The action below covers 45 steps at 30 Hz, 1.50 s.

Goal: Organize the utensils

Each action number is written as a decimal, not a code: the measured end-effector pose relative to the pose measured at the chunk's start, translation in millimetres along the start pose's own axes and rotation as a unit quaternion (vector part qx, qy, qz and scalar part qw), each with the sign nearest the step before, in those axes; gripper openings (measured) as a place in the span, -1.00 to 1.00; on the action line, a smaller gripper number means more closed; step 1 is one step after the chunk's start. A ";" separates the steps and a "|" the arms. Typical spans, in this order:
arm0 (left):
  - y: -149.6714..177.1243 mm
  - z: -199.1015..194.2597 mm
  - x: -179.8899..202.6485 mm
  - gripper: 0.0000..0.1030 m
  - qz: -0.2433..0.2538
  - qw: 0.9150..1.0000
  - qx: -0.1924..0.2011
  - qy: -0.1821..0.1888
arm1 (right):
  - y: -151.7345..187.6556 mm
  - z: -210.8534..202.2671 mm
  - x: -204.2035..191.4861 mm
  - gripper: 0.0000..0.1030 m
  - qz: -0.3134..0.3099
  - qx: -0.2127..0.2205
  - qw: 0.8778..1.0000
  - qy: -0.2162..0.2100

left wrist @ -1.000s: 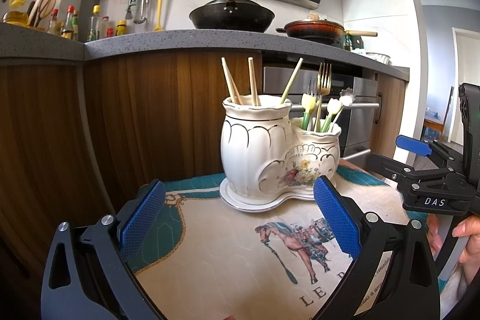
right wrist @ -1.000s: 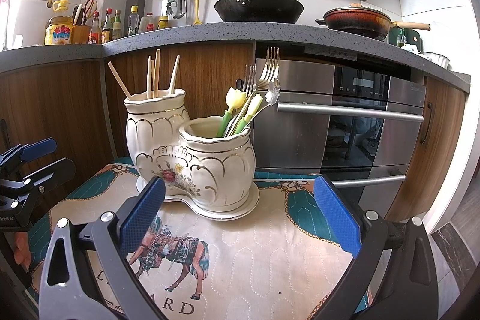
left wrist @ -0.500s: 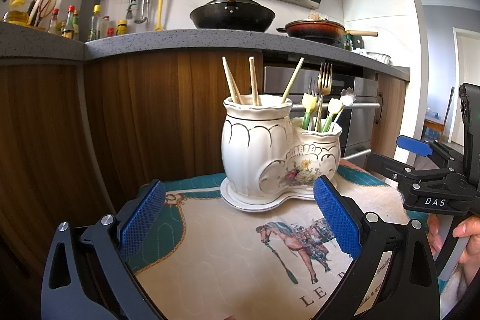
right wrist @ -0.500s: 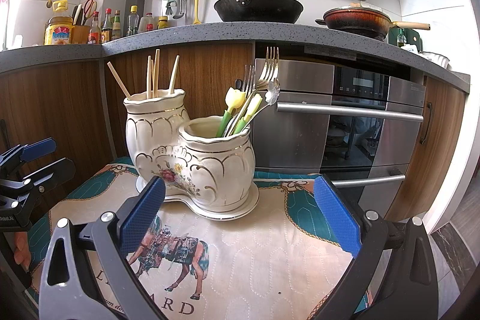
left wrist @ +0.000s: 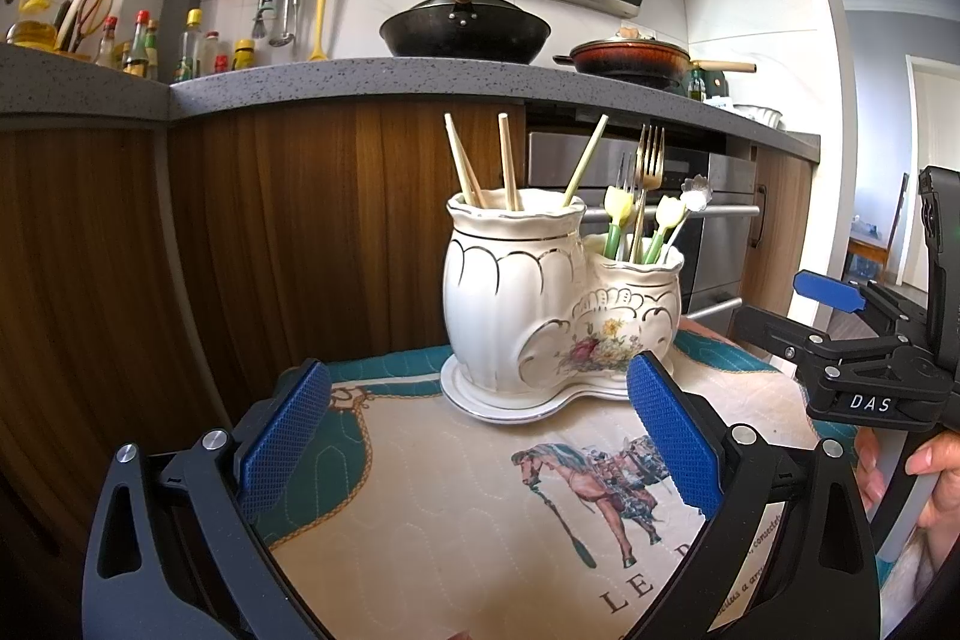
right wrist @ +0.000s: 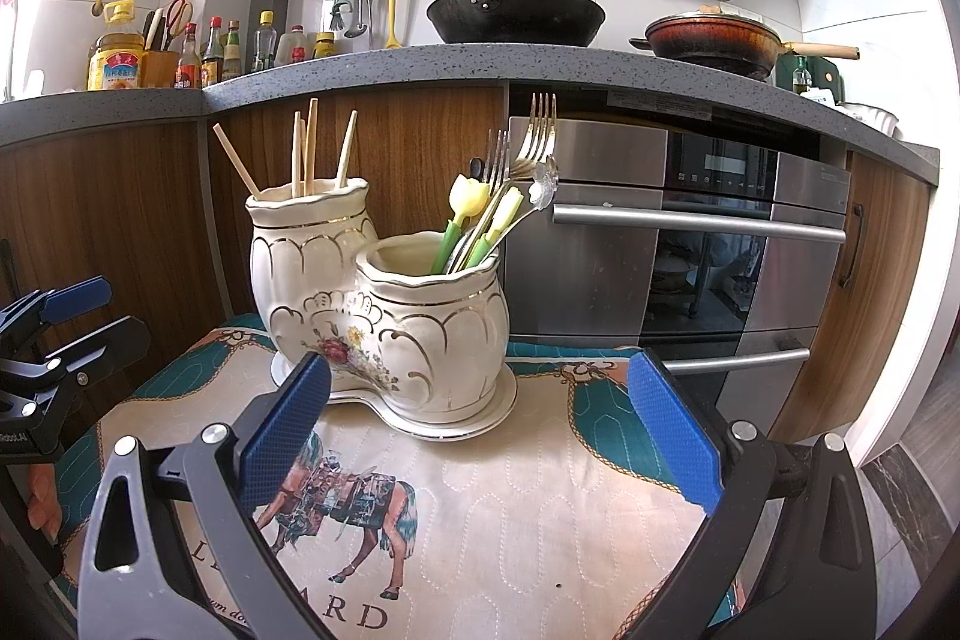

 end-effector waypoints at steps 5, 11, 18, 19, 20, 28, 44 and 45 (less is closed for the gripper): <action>0.1 0.2 0.0 0.90 0.000 1.000 0.000 0.000 | 0.0 -0.1 -0.1 0.90 0.000 0.000 1.000 0.000; 0.0 0.1 -0.6 0.90 0.000 1.000 0.000 -0.001 | 0.1 0.0 0.0 0.90 0.000 0.000 1.000 0.000; -0.2 0.0 -0.3 0.90 0.000 1.000 0.000 -0.001 | 0.0 -0.1 0.0 0.90 0.000 0.000 1.000 0.000; -0.2 0.0 -0.3 0.90 0.000 1.000 0.000 -0.001 | 0.2 0.1 -0.2 0.90 0.000 0.000 1.000 0.000; -0.3 0.0 -0.3 0.90 0.000 1.000 0.000 -0.001 | 0.1 0.0 -0.1 0.90 0.000 0.000 1.000 0.000; -0.6 -0.5 -0.5 0.90 0.000 1.000 0.001 0.000 | 0.0 -0.1 -0.3 0.90 0.000 0.000 1.000 0.000; 0.3 -0.9 -0.3 0.90 0.002 1.000 0.007 -0.011 | 0.2 0.2 0.1 0.90 0.000 0.000 1.000 0.001; 0.4 -0.8 -0.6 0.90 0.001 1.000 0.007 -0.010 | 0.0 0.0 0.3 0.90 0.000 0.000 1.000 0.001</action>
Point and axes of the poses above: each gripper's, at about its wrist camera, not at the fingertips, and z roughly the way its jaws point, x to its right, y to its underside, the point moved 1 cm from there along z, roughly the way its jaws point, and after that the axes turned 14 degrees about x, right-handed, at the moved point
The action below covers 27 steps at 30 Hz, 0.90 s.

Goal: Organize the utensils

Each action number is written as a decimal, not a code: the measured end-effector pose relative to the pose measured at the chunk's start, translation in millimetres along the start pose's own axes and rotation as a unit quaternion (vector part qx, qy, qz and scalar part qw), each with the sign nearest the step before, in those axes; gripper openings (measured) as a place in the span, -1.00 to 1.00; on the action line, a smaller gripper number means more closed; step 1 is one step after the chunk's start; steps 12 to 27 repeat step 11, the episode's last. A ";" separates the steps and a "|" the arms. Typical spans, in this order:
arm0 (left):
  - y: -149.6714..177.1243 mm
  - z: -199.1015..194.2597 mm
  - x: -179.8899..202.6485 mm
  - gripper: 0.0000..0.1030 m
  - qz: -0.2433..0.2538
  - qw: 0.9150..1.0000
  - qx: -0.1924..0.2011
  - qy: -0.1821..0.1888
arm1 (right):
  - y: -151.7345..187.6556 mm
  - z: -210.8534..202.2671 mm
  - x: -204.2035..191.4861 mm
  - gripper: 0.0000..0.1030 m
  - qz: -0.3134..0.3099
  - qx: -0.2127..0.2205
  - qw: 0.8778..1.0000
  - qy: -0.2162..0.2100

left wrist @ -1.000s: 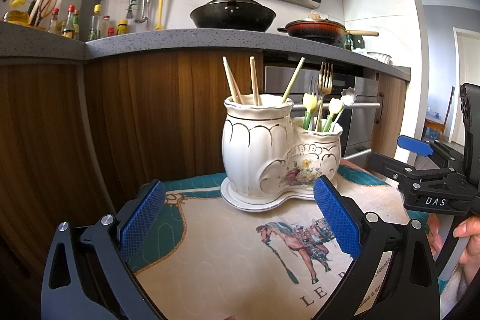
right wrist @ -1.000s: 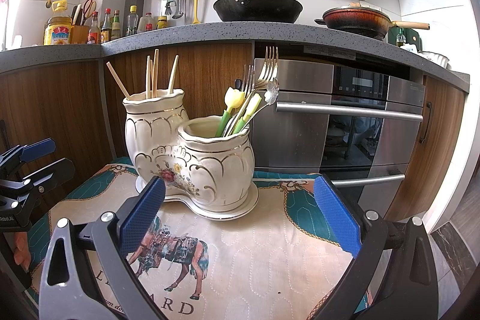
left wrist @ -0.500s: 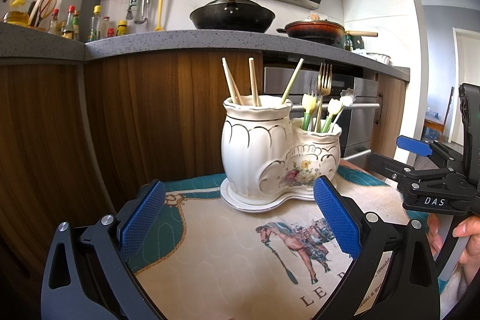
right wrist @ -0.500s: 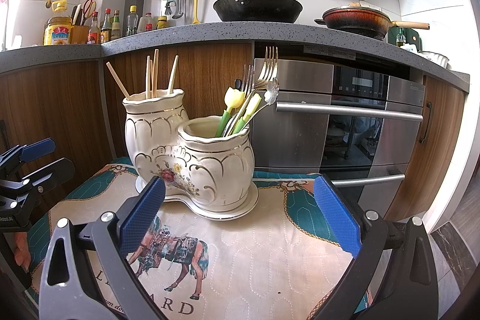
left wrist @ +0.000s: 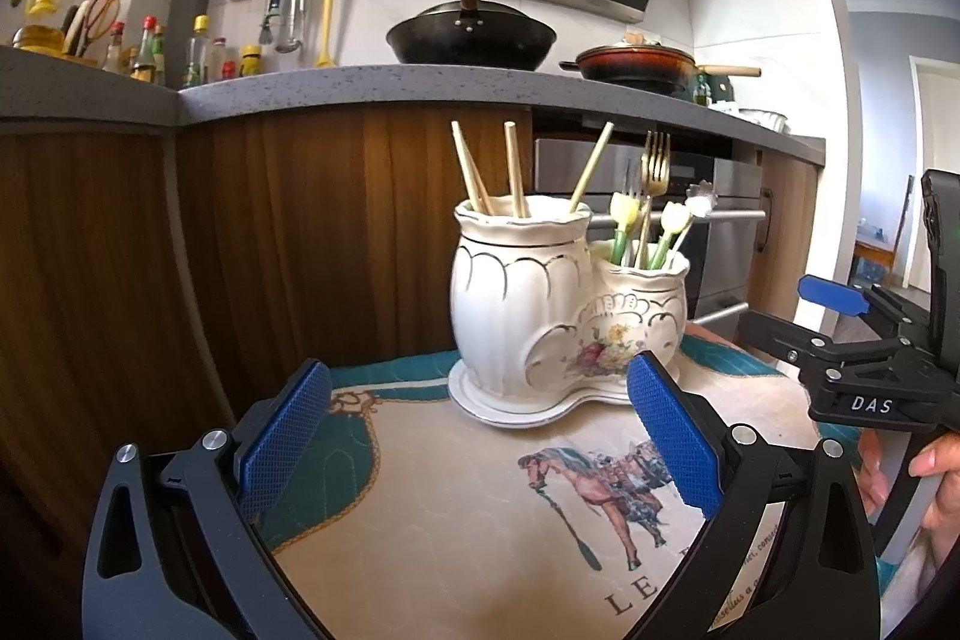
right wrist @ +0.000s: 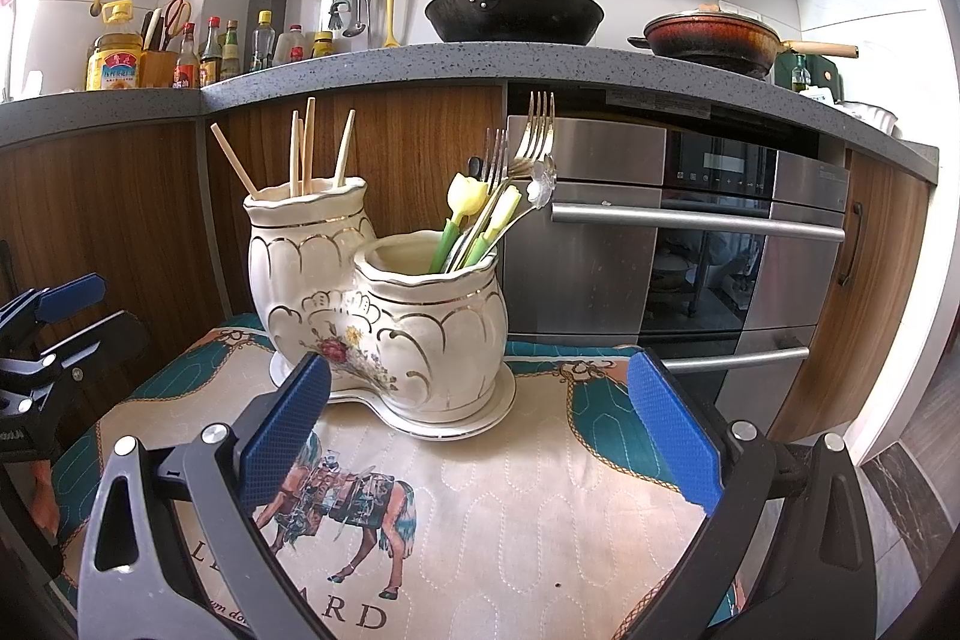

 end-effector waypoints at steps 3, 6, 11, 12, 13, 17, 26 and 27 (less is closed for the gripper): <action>0.1 0.3 0.2 0.90 0.000 1.000 -0.002 0.003 | 0.1 0.2 -0.2 0.90 0.000 0.000 1.000 0.000; -0.4 0.0 0.3 0.90 0.002 1.000 -0.002 0.000 | 0.1 0.3 -0.2 0.90 0.000 0.000 1.000 0.000; -0.7 -0.1 0.0 0.90 -0.001 1.000 -0.005 -0.001 | 0.1 0.3 -0.4 0.90 0.000 0.000 1.000 0.000; -0.7 -0.1 0.0 0.90 -0.001 1.000 -0.005 -0.001 | 0.1 0.3 -0.4 0.90 0.000 0.000 1.000 0.000; -0.7 -0.1 0.0 0.90 -0.001 1.000 -0.005 -0.001 | 0.1 0.3 -0.4 0.90 0.000 0.000 1.000 0.000; -0.7 -0.1 0.0 0.90 -0.001 1.000 -0.005 -0.001 | 0.1 0.3 -0.4 0.90 0.000 0.000 1.000 0.000; -0.7 -0.1 0.0 0.90 -0.001 1.000 -0.005 -0.001 | 0.1 0.3 -0.4 0.90 0.000 0.000 1.000 0.000; -0.7 -0.1 0.0 0.90 -0.001 1.000 -0.005 -0.001 | 0.1 0.3 -0.4 0.90 0.000 0.000 1.000 0.000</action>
Point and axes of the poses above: each gripper's, at about its wrist camera, not at the fingertips, and z roughly the way its jaws point, x to its right, y to its underside, the point moved 1 cm from there along z, roughly the way its jaws point, and after that the axes turned 14 degrees about x, right-handed, at the moved point
